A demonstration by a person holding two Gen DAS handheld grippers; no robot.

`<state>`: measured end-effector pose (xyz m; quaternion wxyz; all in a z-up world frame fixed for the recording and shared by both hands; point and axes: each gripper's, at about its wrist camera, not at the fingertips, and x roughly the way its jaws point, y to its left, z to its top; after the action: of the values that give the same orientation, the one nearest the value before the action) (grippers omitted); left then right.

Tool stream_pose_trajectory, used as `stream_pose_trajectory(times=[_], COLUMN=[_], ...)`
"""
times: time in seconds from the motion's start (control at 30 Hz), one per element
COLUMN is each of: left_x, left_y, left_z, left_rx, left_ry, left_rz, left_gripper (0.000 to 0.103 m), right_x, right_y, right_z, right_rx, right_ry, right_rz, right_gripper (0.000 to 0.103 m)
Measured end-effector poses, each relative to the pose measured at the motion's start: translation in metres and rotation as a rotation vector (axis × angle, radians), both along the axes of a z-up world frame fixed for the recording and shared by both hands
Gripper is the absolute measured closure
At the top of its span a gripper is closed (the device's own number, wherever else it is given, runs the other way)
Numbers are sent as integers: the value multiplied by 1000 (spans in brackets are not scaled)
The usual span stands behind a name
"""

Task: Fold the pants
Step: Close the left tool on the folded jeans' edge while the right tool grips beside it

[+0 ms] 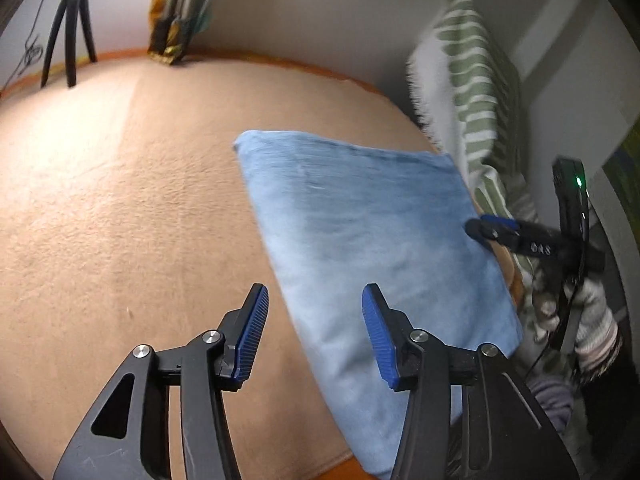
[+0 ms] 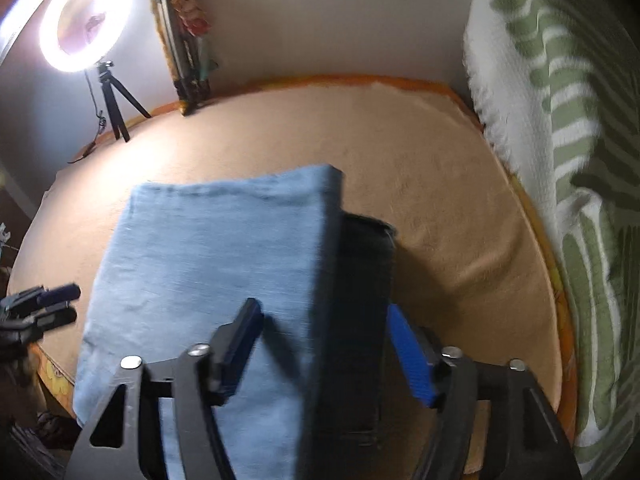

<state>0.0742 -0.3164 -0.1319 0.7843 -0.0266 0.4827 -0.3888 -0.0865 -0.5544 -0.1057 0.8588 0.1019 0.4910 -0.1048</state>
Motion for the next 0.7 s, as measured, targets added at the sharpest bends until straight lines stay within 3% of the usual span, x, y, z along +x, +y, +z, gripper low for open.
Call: stream_pose_trajectory(times=[0.1,0.3,0.53,0.7], left_x=[10,15,21,25], left_y=[-5,-14,-23,-28], left_z=[-9,-20,-23,-24], left_rx=[10,17,4,-17], left_ry=[28,62,70,78], left_rz=[2,-12,-18,-22], left_gripper=[55,55,55,55], right_x=[1,9,14,15], right_y=[-17,-41,-53,-52], right_z=[-9,-25,-39,-41], right_rx=[63,226,316,327], right_ry=[1,-8,-20,-43], right_rz=[-11,4,44,84], right_gripper=[19,18,15,15])
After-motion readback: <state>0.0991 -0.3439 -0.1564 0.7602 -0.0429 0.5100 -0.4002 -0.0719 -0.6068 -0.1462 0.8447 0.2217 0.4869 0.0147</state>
